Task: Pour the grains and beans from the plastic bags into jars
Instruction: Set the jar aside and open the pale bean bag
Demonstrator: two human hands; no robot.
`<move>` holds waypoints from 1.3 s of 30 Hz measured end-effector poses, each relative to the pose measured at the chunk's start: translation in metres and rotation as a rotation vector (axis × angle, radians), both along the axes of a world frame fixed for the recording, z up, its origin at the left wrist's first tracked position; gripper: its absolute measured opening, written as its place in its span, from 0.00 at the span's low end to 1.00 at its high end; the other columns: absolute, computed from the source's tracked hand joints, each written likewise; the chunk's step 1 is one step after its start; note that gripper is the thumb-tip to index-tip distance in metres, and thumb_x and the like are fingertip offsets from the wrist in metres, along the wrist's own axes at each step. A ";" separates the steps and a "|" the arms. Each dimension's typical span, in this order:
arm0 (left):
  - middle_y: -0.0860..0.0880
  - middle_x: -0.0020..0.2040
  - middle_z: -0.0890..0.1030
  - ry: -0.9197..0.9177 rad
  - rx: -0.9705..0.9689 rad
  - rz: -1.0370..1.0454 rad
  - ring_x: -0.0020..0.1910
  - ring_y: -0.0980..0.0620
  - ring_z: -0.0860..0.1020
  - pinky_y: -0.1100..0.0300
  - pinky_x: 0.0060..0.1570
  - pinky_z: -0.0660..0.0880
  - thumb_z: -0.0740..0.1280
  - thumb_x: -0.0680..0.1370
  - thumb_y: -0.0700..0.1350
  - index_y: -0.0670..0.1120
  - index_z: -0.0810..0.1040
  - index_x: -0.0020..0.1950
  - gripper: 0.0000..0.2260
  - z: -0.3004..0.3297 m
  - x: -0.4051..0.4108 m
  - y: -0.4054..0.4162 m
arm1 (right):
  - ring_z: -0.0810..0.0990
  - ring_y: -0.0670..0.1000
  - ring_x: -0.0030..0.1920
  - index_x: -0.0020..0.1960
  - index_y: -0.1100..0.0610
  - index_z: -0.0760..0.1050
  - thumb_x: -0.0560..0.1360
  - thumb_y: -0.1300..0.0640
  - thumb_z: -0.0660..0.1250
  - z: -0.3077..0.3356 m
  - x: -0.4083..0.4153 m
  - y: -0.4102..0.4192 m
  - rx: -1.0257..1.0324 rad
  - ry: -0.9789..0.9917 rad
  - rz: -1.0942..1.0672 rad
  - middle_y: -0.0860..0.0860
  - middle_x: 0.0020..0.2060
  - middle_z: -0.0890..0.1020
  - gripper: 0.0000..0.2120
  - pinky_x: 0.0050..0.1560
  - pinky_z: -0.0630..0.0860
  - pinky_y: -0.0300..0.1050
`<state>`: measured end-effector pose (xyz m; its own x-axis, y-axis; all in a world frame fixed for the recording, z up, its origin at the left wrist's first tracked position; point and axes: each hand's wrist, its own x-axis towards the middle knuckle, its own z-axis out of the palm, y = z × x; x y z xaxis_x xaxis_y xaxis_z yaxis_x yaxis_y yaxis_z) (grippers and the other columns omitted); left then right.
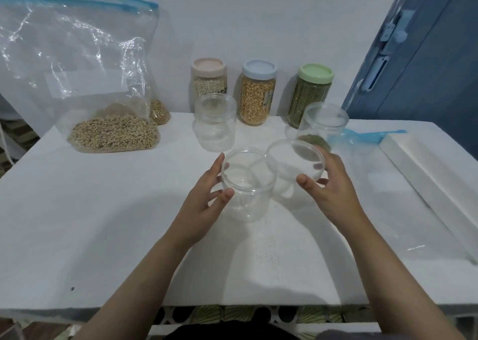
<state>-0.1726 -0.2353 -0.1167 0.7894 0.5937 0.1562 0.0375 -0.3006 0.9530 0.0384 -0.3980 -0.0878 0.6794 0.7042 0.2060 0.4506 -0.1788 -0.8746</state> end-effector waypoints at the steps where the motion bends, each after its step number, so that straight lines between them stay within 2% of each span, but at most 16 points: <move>1: 0.59 0.75 0.67 0.001 0.014 0.014 0.71 0.66 0.66 0.72 0.61 0.70 0.62 0.80 0.56 0.65 0.54 0.76 0.27 -0.001 0.005 -0.005 | 0.71 0.35 0.61 0.70 0.39 0.66 0.63 0.24 0.64 -0.003 0.005 -0.010 -0.016 0.005 -0.024 0.41 0.64 0.69 0.40 0.53 0.71 0.33; 4: 0.58 0.76 0.66 0.017 0.060 0.056 0.72 0.67 0.65 0.74 0.61 0.67 0.60 0.81 0.57 0.64 0.52 0.77 0.26 -0.005 0.017 -0.015 | 0.73 0.40 0.58 0.67 0.38 0.66 0.67 0.27 0.68 -0.016 0.020 -0.029 -0.045 0.035 -0.099 0.45 0.62 0.70 0.33 0.59 0.74 0.43; 6: 0.58 0.76 0.65 0.021 0.079 0.073 0.72 0.66 0.65 0.73 0.63 0.68 0.59 0.82 0.59 0.65 0.51 0.77 0.26 -0.006 0.024 -0.020 | 0.72 0.48 0.62 0.70 0.45 0.67 0.66 0.29 0.71 -0.026 0.029 -0.034 -0.129 0.033 -0.121 0.47 0.63 0.69 0.38 0.66 0.71 0.51; 8: 0.58 0.77 0.65 0.022 0.086 0.085 0.73 0.65 0.65 0.71 0.64 0.68 0.58 0.80 0.60 0.67 0.50 0.76 0.27 -0.007 0.030 -0.026 | 0.68 0.53 0.68 0.73 0.50 0.67 0.64 0.26 0.70 -0.036 0.034 -0.034 -0.274 -0.015 -0.114 0.50 0.66 0.69 0.45 0.69 0.66 0.50; 11: 0.60 0.77 0.64 0.028 0.080 0.113 0.73 0.65 0.63 0.68 0.66 0.67 0.57 0.78 0.65 0.71 0.49 0.75 0.27 -0.007 0.036 -0.035 | 0.65 0.57 0.69 0.74 0.49 0.65 0.63 0.24 0.67 -0.046 0.035 -0.029 -0.485 -0.147 -0.113 0.52 0.69 0.69 0.47 0.67 0.62 0.51; 13: 0.61 0.77 0.64 0.018 0.065 0.136 0.74 0.65 0.63 0.68 0.67 0.66 0.57 0.77 0.66 0.71 0.49 0.75 0.28 -0.008 0.039 -0.040 | 0.63 0.58 0.70 0.75 0.49 0.63 0.62 0.23 0.63 -0.047 0.035 -0.028 -0.537 -0.149 -0.108 0.53 0.71 0.67 0.49 0.67 0.62 0.52; 16: 0.60 0.77 0.63 -0.011 0.033 0.159 0.75 0.64 0.62 0.70 0.67 0.66 0.58 0.78 0.64 0.67 0.51 0.76 0.29 -0.010 0.041 -0.046 | 0.58 0.58 0.75 0.81 0.52 0.52 0.66 0.26 0.68 -0.045 0.038 -0.028 -0.563 -0.101 -0.087 0.53 0.76 0.61 0.54 0.73 0.57 0.54; 18: 0.59 0.78 0.61 -0.026 0.002 0.179 0.75 0.65 0.60 0.75 0.65 0.63 0.58 0.79 0.62 0.65 0.51 0.77 0.28 -0.010 0.043 -0.051 | 0.56 0.58 0.76 0.81 0.52 0.49 0.70 0.32 0.70 -0.044 0.039 -0.031 -0.515 -0.055 -0.076 0.53 0.77 0.59 0.52 0.74 0.55 0.54; 20: 0.62 0.78 0.58 -0.035 -0.012 0.215 0.76 0.67 0.56 0.77 0.66 0.59 0.58 0.80 0.60 0.62 0.52 0.77 0.27 -0.009 0.045 -0.058 | 0.58 0.56 0.75 0.81 0.50 0.54 0.73 0.35 0.68 -0.042 0.038 -0.034 -0.407 0.004 -0.076 0.52 0.76 0.61 0.43 0.75 0.56 0.54; 21: 0.64 0.77 0.58 -0.042 0.009 0.246 0.76 0.67 0.55 0.74 0.69 0.57 0.57 0.80 0.59 0.61 0.52 0.77 0.27 -0.009 0.046 -0.061 | 0.60 0.55 0.74 0.79 0.48 0.59 0.75 0.37 0.67 -0.041 0.036 -0.037 -0.317 0.023 -0.085 0.51 0.74 0.63 0.37 0.75 0.59 0.54; 24: 0.65 0.76 0.59 -0.071 0.163 0.353 0.77 0.63 0.55 0.53 0.77 0.57 0.55 0.82 0.58 0.59 0.55 0.78 0.24 -0.003 0.050 -0.062 | 0.70 0.51 0.67 0.70 0.45 0.71 0.79 0.45 0.66 -0.028 0.026 -0.039 -0.044 -0.028 -0.105 0.45 0.65 0.70 0.21 0.70 0.69 0.54; 26: 0.68 0.74 0.60 -0.090 0.230 0.401 0.76 0.62 0.57 0.48 0.76 0.59 0.53 0.82 0.58 0.59 0.57 0.77 0.23 0.008 0.053 -0.057 | 0.73 0.47 0.63 0.66 0.44 0.74 0.80 0.48 0.65 -0.010 0.017 -0.033 0.078 -0.092 -0.084 0.42 0.61 0.73 0.14 0.65 0.72 0.46; 28: 0.66 0.72 0.63 -0.126 0.233 0.439 0.75 0.61 0.59 0.47 0.76 0.60 0.54 0.83 0.56 0.60 0.58 0.76 0.21 0.023 0.054 -0.047 | 0.75 0.44 0.59 0.63 0.45 0.75 0.80 0.48 0.64 0.012 0.007 -0.020 0.161 -0.132 -0.045 0.42 0.59 0.75 0.12 0.59 0.73 0.38; 31: 0.59 0.72 0.66 -0.204 0.202 0.490 0.74 0.60 0.62 0.46 0.74 0.62 0.56 0.82 0.52 0.57 0.62 0.76 0.21 0.043 0.048 -0.024 | 0.76 0.43 0.56 0.61 0.44 0.75 0.80 0.47 0.63 0.043 -0.011 0.010 0.247 -0.155 0.009 0.41 0.57 0.77 0.10 0.56 0.73 0.34; 35: 0.57 0.72 0.68 -0.323 0.238 0.557 0.74 0.58 0.63 0.44 0.74 0.63 0.58 0.82 0.50 0.58 0.65 0.73 0.19 0.071 0.024 0.028 | 0.76 0.43 0.55 0.60 0.46 0.75 0.82 0.51 0.63 0.075 -0.040 0.073 0.328 -0.184 0.084 0.37 0.54 0.76 0.07 0.55 0.72 0.34; 39: 0.54 0.72 0.66 -0.331 0.315 0.636 0.73 0.57 0.63 0.48 0.74 0.63 0.59 0.82 0.46 0.56 0.64 0.74 0.20 0.090 -0.015 0.105 | 0.77 0.45 0.54 0.60 0.51 0.76 0.82 0.53 0.63 0.090 -0.078 0.160 0.419 -0.186 0.157 0.39 0.51 0.77 0.08 0.53 0.73 0.39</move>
<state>-0.1878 -0.1304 -0.0262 0.1956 0.8048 0.5604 0.0223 -0.5750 0.8179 -0.0397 -0.2376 0.0024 0.4964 0.6254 0.6020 0.5997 0.2543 -0.7587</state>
